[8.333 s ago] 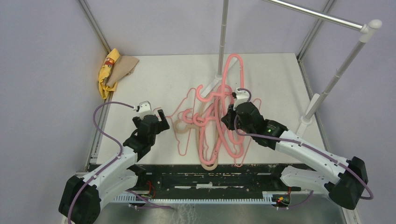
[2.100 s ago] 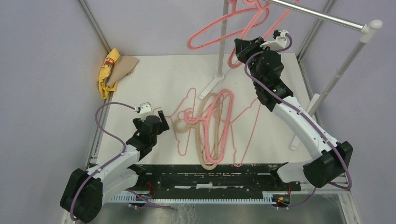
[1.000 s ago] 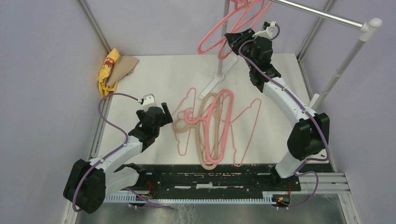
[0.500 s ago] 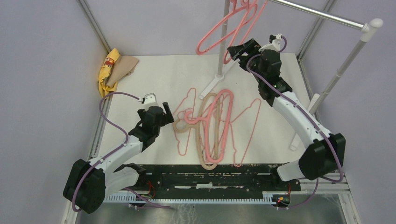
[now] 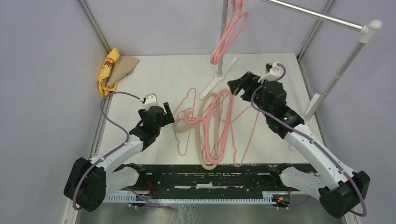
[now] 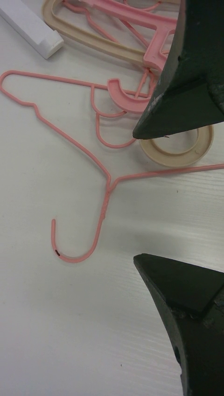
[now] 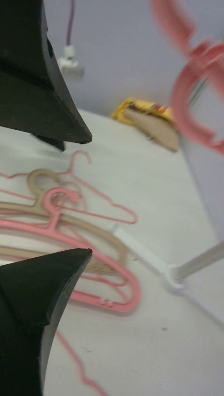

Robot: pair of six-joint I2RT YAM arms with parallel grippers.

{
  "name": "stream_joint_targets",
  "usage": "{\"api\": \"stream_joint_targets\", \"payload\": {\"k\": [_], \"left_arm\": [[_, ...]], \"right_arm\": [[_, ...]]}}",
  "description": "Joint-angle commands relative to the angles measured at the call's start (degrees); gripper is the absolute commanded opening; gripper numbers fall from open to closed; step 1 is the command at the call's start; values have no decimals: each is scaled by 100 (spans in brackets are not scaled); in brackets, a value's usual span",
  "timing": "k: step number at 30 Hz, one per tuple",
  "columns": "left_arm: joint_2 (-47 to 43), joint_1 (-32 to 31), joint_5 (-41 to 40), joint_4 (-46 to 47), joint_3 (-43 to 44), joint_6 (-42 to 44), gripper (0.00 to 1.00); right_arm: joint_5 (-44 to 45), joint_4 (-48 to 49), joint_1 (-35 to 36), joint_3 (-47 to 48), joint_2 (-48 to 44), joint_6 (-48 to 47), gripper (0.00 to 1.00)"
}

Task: Organize the hangers

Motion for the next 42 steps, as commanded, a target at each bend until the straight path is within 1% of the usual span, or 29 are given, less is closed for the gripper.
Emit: {"api": "stream_joint_targets", "payload": {"k": [1,3,5,8,13,21,22,23,26,28,29,33,36,40,42], "left_arm": [[-64,-28,64,107,179,340,99],[-108,-37,57,67,151,329,99],[-176,-35,46,34,126,305,99],[-289,-42,59,26,67,270,99],[-448,-32,78,-35,-9,240,99],[-574,-29,88,-30,-115,214,99],[-562,-35,81,-26,-113,221,99],[-548,-31,72,-24,-112,223,99],[-530,-34,61,-25,-117,214,99],[-533,-38,60,-26,-125,214,99],[-542,-35,59,-29,-121,215,99],[-584,-33,48,-30,-137,190,99],[-628,-29,32,-47,-143,171,99],[-663,-34,41,-64,-134,161,99],[-674,-37,52,-65,-131,154,99]], "right_arm": [[244,-380,966,-306,835,-242,82],[366,-376,1432,-274,1298,-284,79],[555,-437,1852,-121,1700,-297,78],[673,-380,2186,-7,2204,-166,77],[706,-134,2279,-85,2773,176,67],[621,52,2305,-195,3170,244,60],[603,63,2305,-208,3176,250,57],[594,81,2313,-227,3174,243,52],[629,78,2310,-283,3113,218,35],[707,59,2314,-322,3041,222,22],[750,45,2314,-347,3006,217,19],[817,-58,2309,-404,2820,225,9],[859,-212,2310,-494,2383,288,3],[1287,-631,2313,-673,1279,367,1],[1611,-867,2306,-759,502,369,1]]}}
